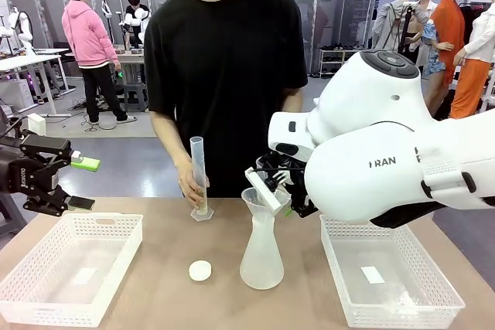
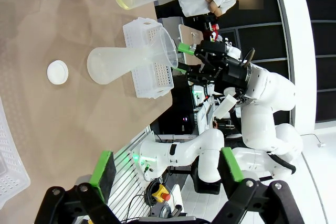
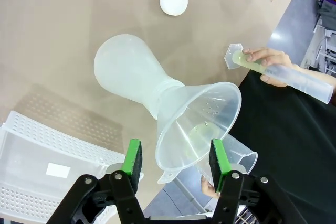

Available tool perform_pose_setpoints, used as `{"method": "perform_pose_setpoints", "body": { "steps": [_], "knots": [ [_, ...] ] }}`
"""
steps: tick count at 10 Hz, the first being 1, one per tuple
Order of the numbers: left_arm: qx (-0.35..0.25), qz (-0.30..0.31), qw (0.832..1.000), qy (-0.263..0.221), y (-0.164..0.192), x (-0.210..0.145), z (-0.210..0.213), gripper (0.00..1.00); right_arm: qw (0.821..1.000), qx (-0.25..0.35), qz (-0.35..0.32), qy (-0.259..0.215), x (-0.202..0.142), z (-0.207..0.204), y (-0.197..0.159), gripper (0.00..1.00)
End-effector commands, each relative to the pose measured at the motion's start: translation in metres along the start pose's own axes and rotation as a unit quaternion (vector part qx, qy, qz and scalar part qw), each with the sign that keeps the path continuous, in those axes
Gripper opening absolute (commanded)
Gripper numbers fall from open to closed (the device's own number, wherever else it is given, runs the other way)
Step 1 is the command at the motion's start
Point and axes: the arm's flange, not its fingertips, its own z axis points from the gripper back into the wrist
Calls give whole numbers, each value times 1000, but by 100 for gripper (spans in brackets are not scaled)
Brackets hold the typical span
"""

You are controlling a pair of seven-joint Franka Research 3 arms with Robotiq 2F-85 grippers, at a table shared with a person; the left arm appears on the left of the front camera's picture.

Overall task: Prepare the solutions needed for the experiment.
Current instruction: Pick up the Plastic Funnel and insert it into the Big flask, then once the solution is in the Big flask , pick up the Plastic Funnel and place it back into the right Organizing basket.

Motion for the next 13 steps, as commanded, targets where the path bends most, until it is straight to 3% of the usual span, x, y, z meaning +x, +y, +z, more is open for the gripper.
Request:
{"method": "perform_pose_setpoints", "body": {
  "steps": [1, 12, 13],
  "knots": [
    [-13, -7, 1000, -3, -2, -1, -2, 100, 1000, -1, -1, 0, -1, 1, 0, 65],
    [-13, -7, 1000, -3, -2, -1, -2, 100, 1000, 0, 0, 1, 0, 0, 0, 66],
    [-13, -7, 1000, -3, -2, -1, -2, 100, 1000, -12, 7, 9, 14, 12, -3, 66]
  ]
}}
